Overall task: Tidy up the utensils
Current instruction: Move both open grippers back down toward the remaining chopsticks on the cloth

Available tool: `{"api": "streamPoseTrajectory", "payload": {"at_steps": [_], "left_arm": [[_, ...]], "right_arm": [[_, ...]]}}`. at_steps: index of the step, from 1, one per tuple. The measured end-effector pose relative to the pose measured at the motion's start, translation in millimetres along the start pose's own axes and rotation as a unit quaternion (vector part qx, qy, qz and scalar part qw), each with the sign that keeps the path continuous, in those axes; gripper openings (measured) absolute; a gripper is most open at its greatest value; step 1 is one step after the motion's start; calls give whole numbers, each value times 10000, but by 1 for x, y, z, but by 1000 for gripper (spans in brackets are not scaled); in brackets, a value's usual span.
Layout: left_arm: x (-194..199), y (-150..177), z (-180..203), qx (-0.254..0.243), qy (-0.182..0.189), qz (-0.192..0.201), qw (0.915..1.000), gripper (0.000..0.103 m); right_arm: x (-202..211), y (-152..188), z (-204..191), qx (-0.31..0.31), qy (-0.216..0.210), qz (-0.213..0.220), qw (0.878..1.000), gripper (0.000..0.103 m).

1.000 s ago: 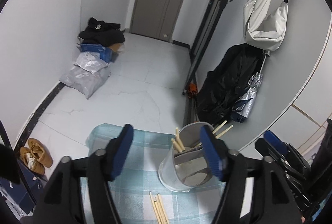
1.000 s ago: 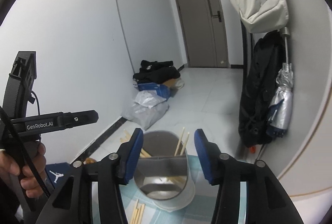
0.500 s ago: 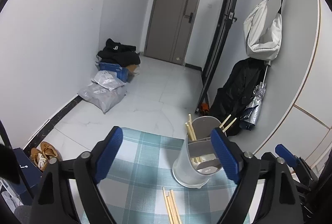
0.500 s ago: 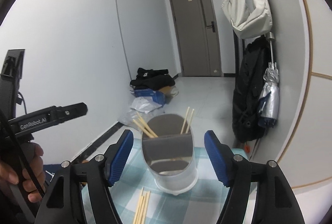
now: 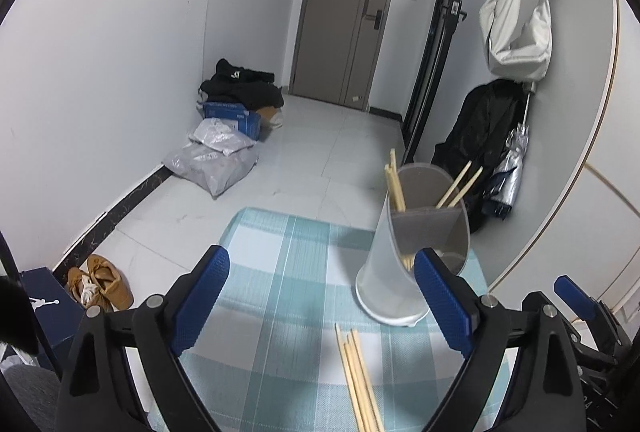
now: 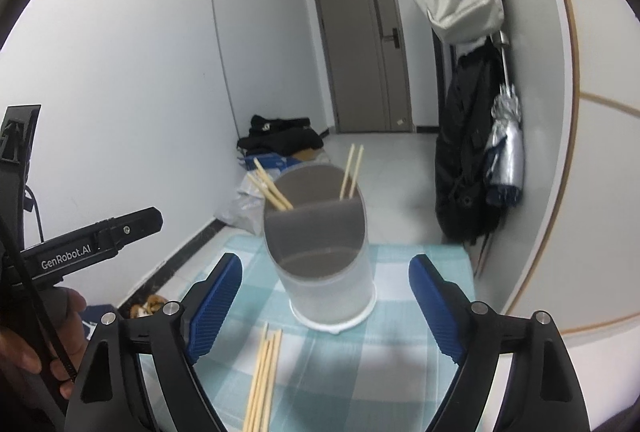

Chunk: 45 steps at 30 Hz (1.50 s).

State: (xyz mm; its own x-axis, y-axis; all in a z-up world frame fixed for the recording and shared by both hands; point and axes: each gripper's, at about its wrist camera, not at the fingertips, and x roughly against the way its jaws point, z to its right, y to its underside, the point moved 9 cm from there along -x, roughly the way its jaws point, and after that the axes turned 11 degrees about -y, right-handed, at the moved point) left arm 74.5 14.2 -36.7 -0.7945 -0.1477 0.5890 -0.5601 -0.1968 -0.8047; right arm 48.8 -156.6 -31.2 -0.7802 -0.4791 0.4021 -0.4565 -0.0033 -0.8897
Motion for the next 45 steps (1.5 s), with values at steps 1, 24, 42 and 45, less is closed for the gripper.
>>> {"api": "streamPoseTrajectory", "payload": {"at_steps": [1,24,42,45], "left_arm": [[-2,2,0,-22,-8,-15,10000,92],[-35,30,-30,468,92,-890,9949,92],[-63,41,-61,743,-33,-1348,9881,92],[-66,42,-66,900,-21,-1461,9852,92]], "right_arm": [[-1,4,1,-30,20,-40,10000,86],[-56,58,3,21,348,-1165,9926,86],[-136,125,-21,398,335,-2741,9603,81],[-140,130,-19,492,359,-2863,9562,74]]}}
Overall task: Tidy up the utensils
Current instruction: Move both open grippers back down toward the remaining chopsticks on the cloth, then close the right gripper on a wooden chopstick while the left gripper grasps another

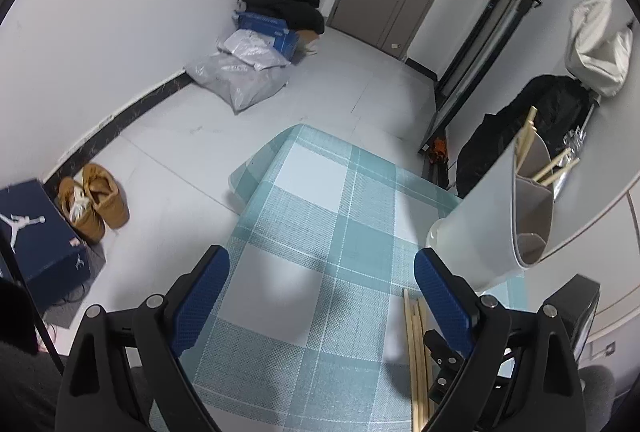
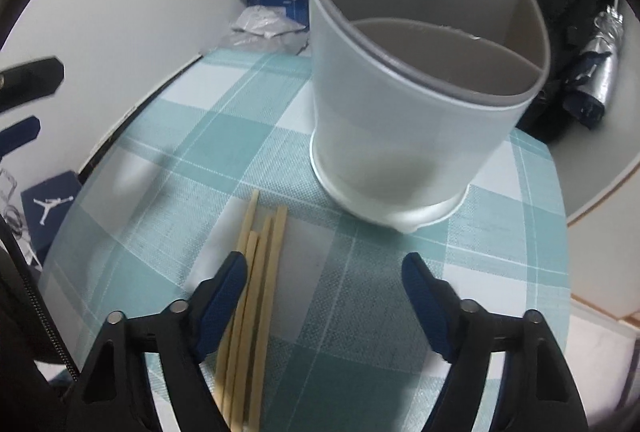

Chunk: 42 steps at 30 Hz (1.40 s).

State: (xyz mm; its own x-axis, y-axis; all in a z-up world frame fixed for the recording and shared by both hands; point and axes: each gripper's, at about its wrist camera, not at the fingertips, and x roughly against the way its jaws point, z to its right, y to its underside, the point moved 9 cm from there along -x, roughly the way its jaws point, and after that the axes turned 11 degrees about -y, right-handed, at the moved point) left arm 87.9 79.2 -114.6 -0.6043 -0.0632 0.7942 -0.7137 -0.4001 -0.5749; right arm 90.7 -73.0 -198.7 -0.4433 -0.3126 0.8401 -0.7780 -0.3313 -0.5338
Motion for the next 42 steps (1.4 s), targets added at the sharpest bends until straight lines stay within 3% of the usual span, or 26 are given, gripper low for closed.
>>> {"api": "streamPoseTrajectory", "payload": {"at_steps": [11,14,15,17,18,20,23,34,36,38,42], "left_arm": [[-8,0,-5,214,-94,-190,9995,92],[-9,0,-7,229,-116,-215,9994,92],[-10,0,-7,231,-127,-219,9994,92],[-11,0,-8,235,-155,-234,9993,92],[-11,0,-9,245,-160,-245,9993,92],[-12,1,-9,275,-146,-284,9991,92],[-15,3,-6,271,-118,-362,9989,92],[-11,-1,-9,411,-43,-366,9985,92],[-12,-1,-11,453,-45,-389,9982,92],[-14,0,-13,473,-69,-434,9979,92],[-18,3,-16,431,-179,-442,9979,92]], "right_arm": [[-12,6,-5,-51,-202,-263,9994,56],[-12,1,-12,279,-68,-179,9994,49],[-12,0,-13,318,-85,-175,9993,44],[-12,0,-18,344,-282,-186,9988,26],[-12,1,-19,353,-328,-195,9986,24],[-11,2,-21,346,-427,-271,9981,5],[-8,7,-18,65,-717,-399,9966,4],[3,28,-11,95,-788,-822,9934,5],[-2,23,-14,222,-716,-834,9937,7],[-5,19,-17,332,-683,-829,9937,17],[-11,10,-21,516,-574,-820,9936,19]]}}
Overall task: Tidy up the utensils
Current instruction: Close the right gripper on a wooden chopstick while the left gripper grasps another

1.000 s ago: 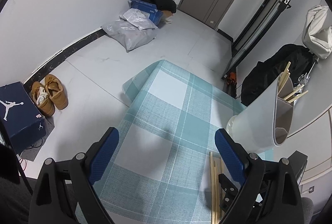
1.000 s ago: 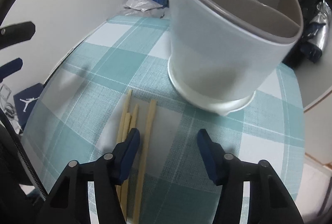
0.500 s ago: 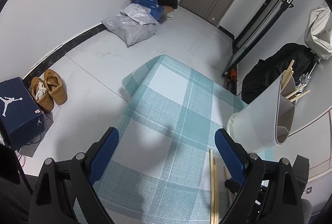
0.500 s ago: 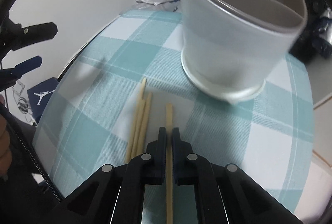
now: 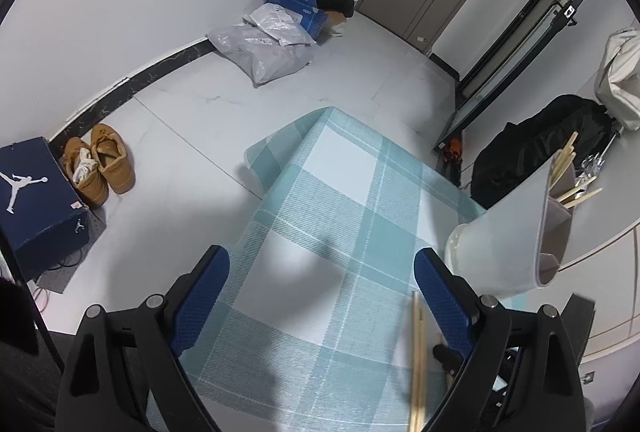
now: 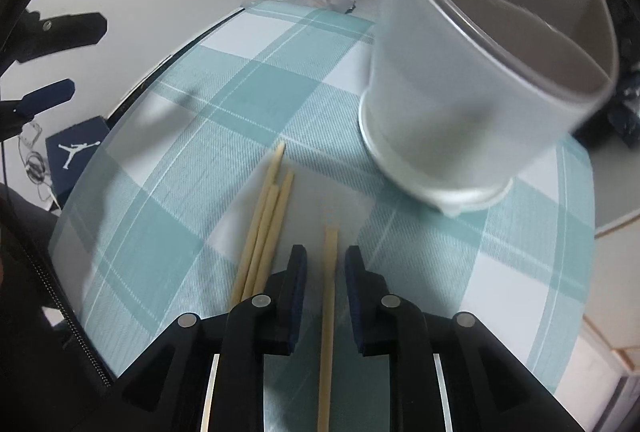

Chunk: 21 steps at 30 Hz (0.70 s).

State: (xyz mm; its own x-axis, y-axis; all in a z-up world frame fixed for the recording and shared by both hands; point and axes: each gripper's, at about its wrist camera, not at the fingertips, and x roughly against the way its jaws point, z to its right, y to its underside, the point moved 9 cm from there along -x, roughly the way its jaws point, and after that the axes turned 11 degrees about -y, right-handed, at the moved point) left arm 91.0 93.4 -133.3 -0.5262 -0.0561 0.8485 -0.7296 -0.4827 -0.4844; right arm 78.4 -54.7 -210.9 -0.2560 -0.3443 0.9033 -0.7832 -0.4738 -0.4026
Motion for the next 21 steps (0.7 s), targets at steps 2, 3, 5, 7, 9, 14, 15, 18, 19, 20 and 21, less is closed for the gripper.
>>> {"api": "streamPoseTrajectory", "payload": {"at_steps": [2,3,5,7,9,14,15,18,19,20,21], "left_arm": [[-4,4,1,-73,0,-92,9999,92],[-7,6,1,-108,-10,-166,9998,92],[-11,12,4,-196,21,-303,9993,92],[-14,19,10,-373,48,-421,9984,92],[-15,27,17,-589,54,-501,9970,92],[-17,50,33,-1021,107,-763,9918,92],[-18,53,35,-1088,104,-822,9906,92],[-20,66,47,-1362,83,-883,9867,92],[-20,69,50,-1453,41,-886,9854,92],[-21,70,52,-1509,8,-894,9845,92],[-22,73,54,-1608,-53,-898,9829,92]], "right_arm": [[-3,-5,0,0,-25,31,10000,19],[-4,-8,1,-2,-43,30,10000,19],[-4,-11,3,-86,-115,32,9999,16],[-4,-11,6,-211,-188,59,9996,5],[-2,-10,9,-430,-370,110,9983,5],[23,-7,23,-931,-679,514,9920,5],[30,-8,26,-1061,-785,635,9892,5],[51,-11,38,-1504,-1148,1073,9761,5],[60,-11,42,-1690,-1300,1248,9690,5],[66,-11,46,-1798,-1390,1376,9641,5],[73,-10,49,-1910,-1481,1513,9585,5]]}}
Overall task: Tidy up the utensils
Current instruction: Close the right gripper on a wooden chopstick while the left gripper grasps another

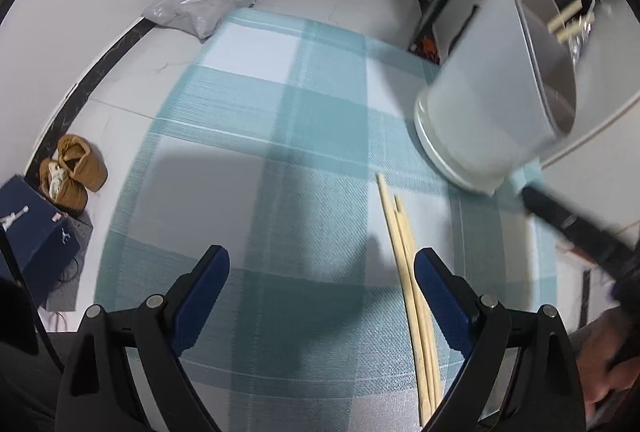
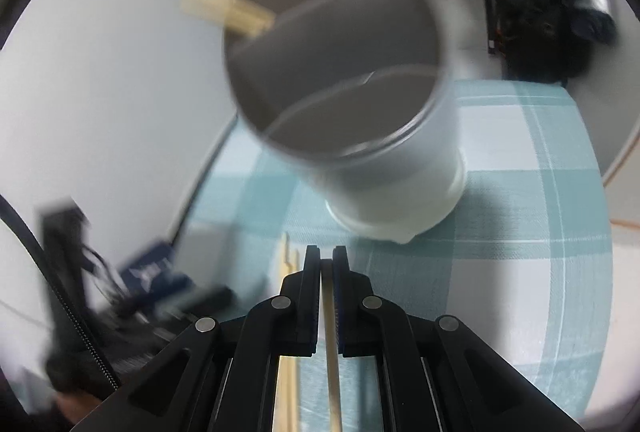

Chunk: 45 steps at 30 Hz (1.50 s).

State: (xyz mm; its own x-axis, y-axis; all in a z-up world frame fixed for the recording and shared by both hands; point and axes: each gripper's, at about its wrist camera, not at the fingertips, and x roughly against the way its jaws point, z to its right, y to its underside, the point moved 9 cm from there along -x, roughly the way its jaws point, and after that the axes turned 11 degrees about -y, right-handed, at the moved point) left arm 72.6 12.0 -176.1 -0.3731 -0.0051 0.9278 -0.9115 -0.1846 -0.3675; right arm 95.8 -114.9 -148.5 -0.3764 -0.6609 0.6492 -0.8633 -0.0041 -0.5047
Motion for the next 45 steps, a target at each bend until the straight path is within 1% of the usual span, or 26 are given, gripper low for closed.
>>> {"api": "streamPoseTrajectory", "payload": {"at_steps": [3,4,6,8,12,15,18,22,24,31,33,35,36,38,39,40,41,45], "left_arm": [[-4,3,4,-126,-157,-48,9998,92],[-6,4,5,-141,-171,-66,9997,92],[-9,6,8,-250,-263,-122,9993,92],[-12,10,9,-371,-473,-125,9981,92],[-14,14,10,-579,-752,-44,9955,92],[-14,14,10,-605,-769,-10,9952,92],[-15,12,8,-606,-786,-42,9951,92],[-20,5,12,-745,-793,-135,9940,93],[-25,0,11,-875,-946,-110,9916,94],[-32,-12,11,-815,-955,-221,9918,92],[-32,-16,12,-780,-967,-203,9920,84],[-31,-20,15,-745,-959,-179,9924,65],[-30,-23,16,-712,-957,-165,9927,60],[-30,-26,21,-678,-951,-130,9931,38],[-30,-27,23,-665,-937,-128,9933,34],[-31,-28,25,-633,-903,-137,9938,21],[-32,-29,25,-516,-841,-170,9950,6],[-31,-31,20,103,-578,-373,9976,2]], "right_arm": [[20,-8,7,-376,-284,400,9981,5],[30,-12,13,-592,-422,599,9956,5],[44,-13,24,-855,-542,748,9920,5],[54,-14,35,-1003,-565,833,9899,5],[61,-11,39,-997,-531,876,9897,5],[64,-12,33,-890,-467,861,9912,5],[61,-10,31,-791,-410,856,9923,5],[57,-12,35,-740,-413,866,9926,5],[59,-12,33,-755,-426,887,9923,5],[62,-13,28,-661,-411,935,9926,5],[61,-13,27,-644,-404,905,9930,5],[61,-13,25,-595,-353,919,9934,5],[62,-13,25,-568,-357,932,9934,5],[65,-14,24,-514,-326,977,9934,5],[65,-15,24,-507,-328,988,9933,5],[67,-16,25,-502,-327,1007,9931,5],[69,-17,25,-500,-315,1040,9928,5],[75,-20,27,-470,-285,1140,9920,5]]}}
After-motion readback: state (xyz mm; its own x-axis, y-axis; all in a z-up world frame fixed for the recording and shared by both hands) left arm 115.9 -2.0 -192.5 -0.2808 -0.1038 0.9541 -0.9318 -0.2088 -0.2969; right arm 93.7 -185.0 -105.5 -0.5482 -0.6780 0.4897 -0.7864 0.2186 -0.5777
